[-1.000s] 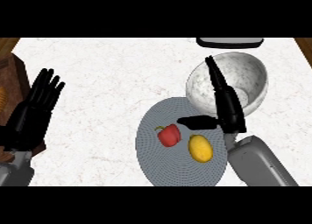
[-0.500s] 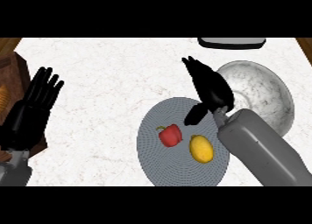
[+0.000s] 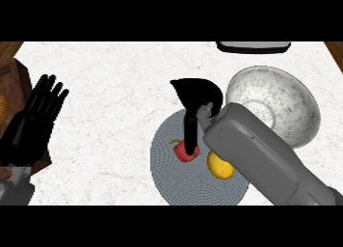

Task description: Pick the bell pepper from the placemat and place it in the bowl

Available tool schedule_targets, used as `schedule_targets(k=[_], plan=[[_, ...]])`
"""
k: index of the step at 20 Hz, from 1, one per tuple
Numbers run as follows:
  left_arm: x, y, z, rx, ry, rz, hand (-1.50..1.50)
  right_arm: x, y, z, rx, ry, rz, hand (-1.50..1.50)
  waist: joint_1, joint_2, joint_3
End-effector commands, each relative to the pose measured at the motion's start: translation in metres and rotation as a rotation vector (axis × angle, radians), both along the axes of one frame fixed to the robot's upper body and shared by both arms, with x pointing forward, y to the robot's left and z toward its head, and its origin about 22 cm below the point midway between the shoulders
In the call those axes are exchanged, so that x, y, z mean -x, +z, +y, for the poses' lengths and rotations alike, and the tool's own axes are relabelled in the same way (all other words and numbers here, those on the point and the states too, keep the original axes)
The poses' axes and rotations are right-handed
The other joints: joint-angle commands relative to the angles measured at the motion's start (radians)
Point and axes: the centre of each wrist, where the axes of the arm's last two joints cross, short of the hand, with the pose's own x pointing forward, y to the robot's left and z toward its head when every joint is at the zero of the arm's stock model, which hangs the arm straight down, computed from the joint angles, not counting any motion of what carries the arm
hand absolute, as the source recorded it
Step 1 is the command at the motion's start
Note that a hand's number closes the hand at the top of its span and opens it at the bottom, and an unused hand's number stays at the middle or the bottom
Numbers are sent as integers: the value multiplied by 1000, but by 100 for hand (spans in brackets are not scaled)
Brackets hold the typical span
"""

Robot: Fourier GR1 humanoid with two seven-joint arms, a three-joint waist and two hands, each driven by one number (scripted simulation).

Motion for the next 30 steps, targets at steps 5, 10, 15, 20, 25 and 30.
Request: schedule_targets(k=[5, 10, 15, 20, 25, 30], plan=[[-1, -19, 7, 13, 7, -2, 0, 10, 5, 41, 108, -49, 99, -150, -13, 4, 2], [13, 3, 26, -1, 10, 1, 0, 23, -15, 21, 84, -83, 87, -150, -12, 0, 3], [9, 2, -1, 9, -7, 3, 0, 46, -23, 17, 93, -75, 35, -150, -16, -1, 3], [-9, 9, 2, 12, 18, -17, 0, 52, -51, 11, 59, -60, -51, -150, -13, 4, 3], [5, -3, 1, 33, 20, 6, 0, 53, -70, -3, 63, -32, -78, -150, -8, 4, 3], [10, 2, -6, -9, 4, 5, 0, 56, -74, 16, 79, -37, -51, -150, -8, 4, 3]])
